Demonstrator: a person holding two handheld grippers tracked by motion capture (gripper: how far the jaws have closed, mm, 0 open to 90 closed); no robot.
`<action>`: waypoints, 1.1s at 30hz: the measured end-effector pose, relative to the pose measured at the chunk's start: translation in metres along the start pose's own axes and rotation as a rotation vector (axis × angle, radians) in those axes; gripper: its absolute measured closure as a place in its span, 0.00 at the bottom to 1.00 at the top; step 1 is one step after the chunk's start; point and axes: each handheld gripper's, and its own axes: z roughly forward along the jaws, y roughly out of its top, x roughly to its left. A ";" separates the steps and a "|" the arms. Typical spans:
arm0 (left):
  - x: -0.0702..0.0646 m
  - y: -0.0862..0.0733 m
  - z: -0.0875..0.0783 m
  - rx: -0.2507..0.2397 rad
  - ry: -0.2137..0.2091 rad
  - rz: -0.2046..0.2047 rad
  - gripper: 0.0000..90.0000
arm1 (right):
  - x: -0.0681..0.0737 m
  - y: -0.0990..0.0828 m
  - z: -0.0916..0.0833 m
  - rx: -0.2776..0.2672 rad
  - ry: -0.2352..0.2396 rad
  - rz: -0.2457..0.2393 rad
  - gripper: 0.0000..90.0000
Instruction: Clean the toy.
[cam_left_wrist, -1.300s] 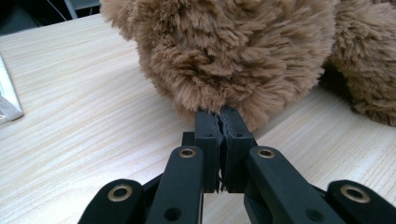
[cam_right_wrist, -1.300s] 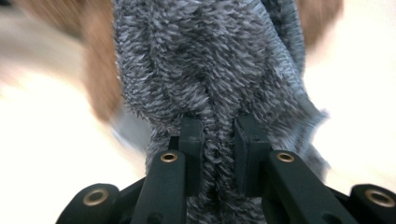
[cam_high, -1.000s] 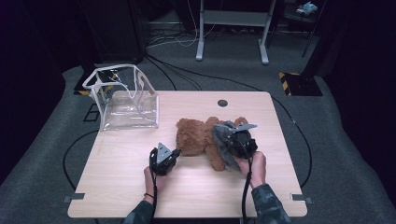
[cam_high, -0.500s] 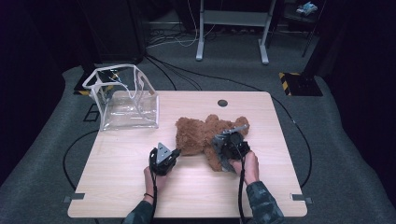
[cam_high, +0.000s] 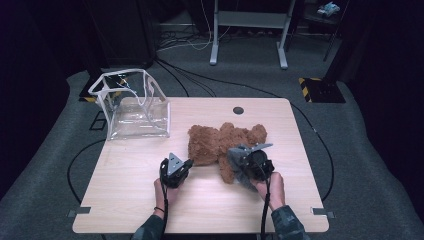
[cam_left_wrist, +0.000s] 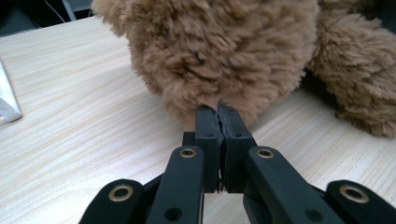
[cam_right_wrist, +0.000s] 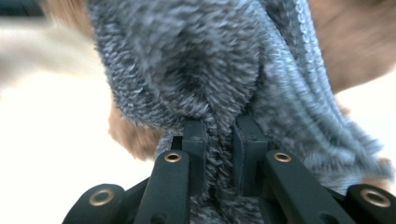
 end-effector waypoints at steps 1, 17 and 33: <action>0.000 0.000 0.000 0.002 -0.001 0.001 0.97 | -0.002 0.004 -0.007 -0.035 -0.007 0.008 0.87; 0.000 0.000 0.000 -0.009 0.007 0.003 0.99 | -0.002 0.014 0.026 -0.017 -0.041 0.019 0.86; 0.000 0.000 0.000 -0.008 0.005 0.005 1.00 | -0.006 0.000 0.007 0.037 -0.021 0.023 0.86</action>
